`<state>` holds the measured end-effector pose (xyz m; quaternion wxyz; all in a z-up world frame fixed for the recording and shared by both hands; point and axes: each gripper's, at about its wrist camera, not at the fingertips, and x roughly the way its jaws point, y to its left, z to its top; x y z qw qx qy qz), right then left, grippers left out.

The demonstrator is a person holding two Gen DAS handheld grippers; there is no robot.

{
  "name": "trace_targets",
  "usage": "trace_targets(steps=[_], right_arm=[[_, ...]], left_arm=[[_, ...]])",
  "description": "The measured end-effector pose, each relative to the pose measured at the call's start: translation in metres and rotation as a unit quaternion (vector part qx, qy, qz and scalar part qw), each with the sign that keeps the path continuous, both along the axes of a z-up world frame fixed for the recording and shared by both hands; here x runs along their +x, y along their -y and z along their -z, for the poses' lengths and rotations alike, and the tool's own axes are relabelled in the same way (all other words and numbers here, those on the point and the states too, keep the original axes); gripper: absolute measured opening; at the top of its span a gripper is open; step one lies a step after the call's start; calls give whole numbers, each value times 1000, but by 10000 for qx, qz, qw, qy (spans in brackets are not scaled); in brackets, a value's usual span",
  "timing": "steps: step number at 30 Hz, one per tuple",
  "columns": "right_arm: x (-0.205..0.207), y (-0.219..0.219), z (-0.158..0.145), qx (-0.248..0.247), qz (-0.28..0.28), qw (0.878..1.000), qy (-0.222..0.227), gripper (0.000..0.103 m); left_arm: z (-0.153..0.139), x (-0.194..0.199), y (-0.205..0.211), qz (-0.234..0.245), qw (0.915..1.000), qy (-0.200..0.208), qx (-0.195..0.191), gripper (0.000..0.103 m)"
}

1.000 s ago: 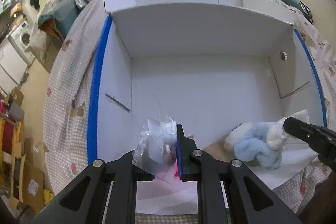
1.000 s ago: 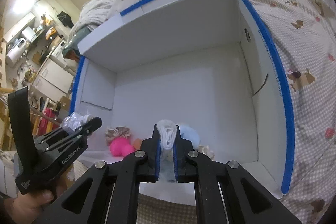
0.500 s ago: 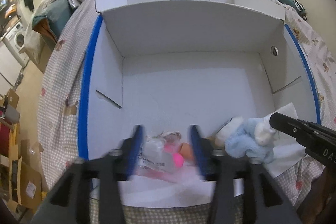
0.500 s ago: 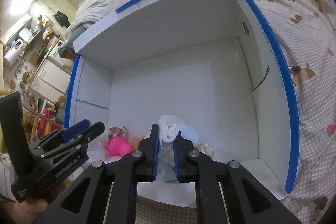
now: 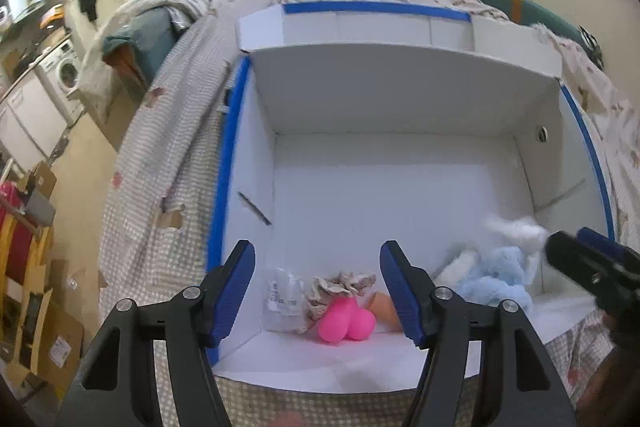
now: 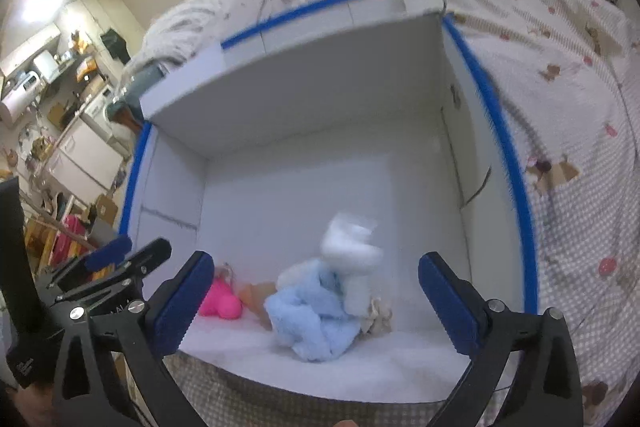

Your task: Organize soft objects

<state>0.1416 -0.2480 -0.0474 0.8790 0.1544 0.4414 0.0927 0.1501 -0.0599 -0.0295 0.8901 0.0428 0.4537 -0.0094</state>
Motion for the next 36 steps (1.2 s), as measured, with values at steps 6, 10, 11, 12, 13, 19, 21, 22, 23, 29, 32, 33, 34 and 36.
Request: trace_targets(steps=[6,10,11,12,13,19,21,22,23,29,32,33,34,36], right_arm=[[-5,6,-10,19,142,9995,285,103],[-14,7,-21,-30,206,9980,591,103],[-18,6,-23,-69,214,9976,655,103],[-21,6,-26,-125,216,9971,720,103],[-24,4,-29,-233,210,9965,775,103],[-42,-12,-45,-865,-63,9908,1042,103],[-50,-12,-53,-860,-92,9891,1189,103],[-55,-12,-57,-858,-78,9884,1252,103],[-58,-11,-60,-843,-58,9880,1293,103],[-80,-5,-57,-790,39,9886,1279,103],[-87,-4,-56,-727,44,9892,1269,103],[-89,-4,-55,-720,46,9896,1245,103],[-89,-4,-53,-702,46,9901,1214,103],[-90,-6,-49,-660,31,9912,1145,103]], left_arm=[[-17,-8,-13,-453,9979,429,191,62],[-31,-16,-22,-549,9962,651,204,69],[-34,-18,-23,-558,9957,701,233,78],[-36,-21,-24,-553,9954,735,249,81],[-38,-24,-25,-563,9951,769,269,85],[-45,-43,-36,-738,9933,820,333,100],[-47,-48,-42,-714,9947,725,139,100],[-48,-52,-46,-724,9949,704,53,100],[-50,-57,-50,-765,9944,729,14,100],[-59,-87,-59,-843,9917,972,56,100],[-57,-97,-62,-781,9924,947,94,100],[-56,-100,-61,-771,9927,916,108,100],[-56,-100,-63,-767,9931,884,81,100],[-54,-105,-63,-751,9933,880,0,100]])
